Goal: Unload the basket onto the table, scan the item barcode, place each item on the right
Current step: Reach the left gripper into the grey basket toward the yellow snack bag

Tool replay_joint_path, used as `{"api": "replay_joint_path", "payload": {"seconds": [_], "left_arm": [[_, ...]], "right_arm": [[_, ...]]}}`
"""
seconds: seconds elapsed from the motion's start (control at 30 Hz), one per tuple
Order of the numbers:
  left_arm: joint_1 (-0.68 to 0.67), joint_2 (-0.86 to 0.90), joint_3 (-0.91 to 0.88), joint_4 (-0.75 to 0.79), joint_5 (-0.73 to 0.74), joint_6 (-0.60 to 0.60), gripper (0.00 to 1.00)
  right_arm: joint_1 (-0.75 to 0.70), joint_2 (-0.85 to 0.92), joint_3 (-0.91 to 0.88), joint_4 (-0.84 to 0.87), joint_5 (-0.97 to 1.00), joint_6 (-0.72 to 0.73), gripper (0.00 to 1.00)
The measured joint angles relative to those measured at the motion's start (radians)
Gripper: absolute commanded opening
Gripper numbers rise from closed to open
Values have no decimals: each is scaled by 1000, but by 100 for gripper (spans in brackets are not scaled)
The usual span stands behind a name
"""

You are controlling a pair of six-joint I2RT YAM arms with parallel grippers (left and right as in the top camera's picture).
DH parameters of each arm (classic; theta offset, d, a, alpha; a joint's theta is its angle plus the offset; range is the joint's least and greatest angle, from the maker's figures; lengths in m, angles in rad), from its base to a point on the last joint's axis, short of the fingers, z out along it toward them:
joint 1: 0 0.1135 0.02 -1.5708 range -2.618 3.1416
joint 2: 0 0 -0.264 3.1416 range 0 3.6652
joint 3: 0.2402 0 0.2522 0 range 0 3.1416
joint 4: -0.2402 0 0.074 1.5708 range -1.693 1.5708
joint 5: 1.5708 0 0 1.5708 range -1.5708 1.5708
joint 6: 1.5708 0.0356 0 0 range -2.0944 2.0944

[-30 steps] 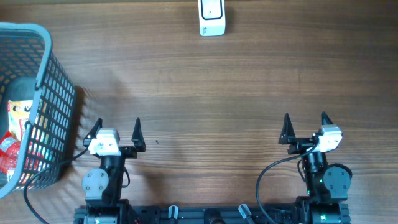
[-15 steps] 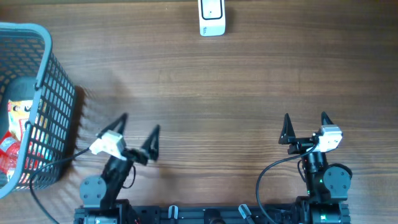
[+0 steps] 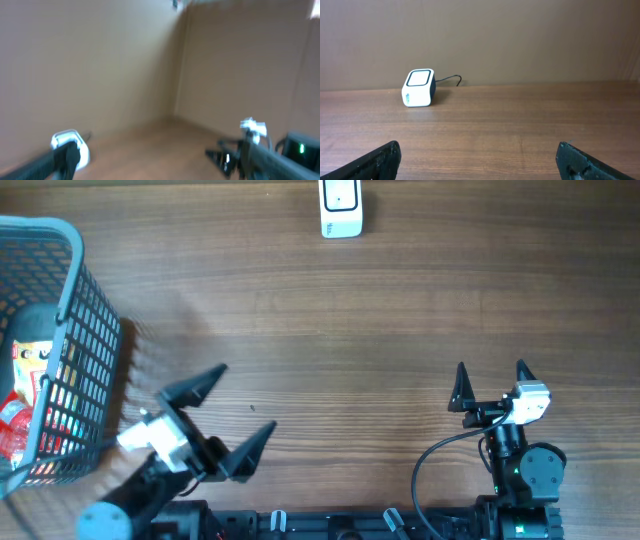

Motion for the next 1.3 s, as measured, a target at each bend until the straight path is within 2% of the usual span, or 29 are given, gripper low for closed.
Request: {"api": "replay_joint_path", "payload": {"seconds": [0.07,0.13,0.17,0.3,0.4,0.47,0.57,0.63,0.67,0.77,0.9,0.97,1.13,1.3], "left_arm": [[0,108,199,-191,-81,56,100],[-1,237,419,-504,-214,98,100],[-2,345,565,-656,-300,143,100],[-1,689,1027,-1028,-473,378,100],[-2,829,1240,-1087,-615,446,100],[10,909,1379,-1128,-791,428,100],[92,1003,1548,-1222,-948,382,100],[143,1040,1605,-1256,-1012,344,100],[236,1102,1673,-1316,-1029,310,100],[426,1193,1710,-1387,-1049,213,100],[626,1369,1710,-1423,-945,100,100],[657,1419,1710,-1464,-896,80,100],[689,1506,1711,-1557,-877,62,100],[689,1697,1710,-1608,-872,66,100]], "right_arm": [[0,0,0,2,0,0,100],[0,0,0,0,0,0,100],[0,0,0,-1,0,0,100],[0,1,0,-1,0,0,100],[0,1,0,-1,0,0,100],[0,1,0,0,0,0,100],[0,1,0,0,0,0,100],[0,1,0,0,0,0,100],[0,1,0,0,0,0,100],[0,1,0,0,0,0,100],[0,1,0,-1,0,0,100],[0,1,0,0,0,0,100],[0,1,0,0,0,0,100],[0,1,0,0,0,0,100]]}}
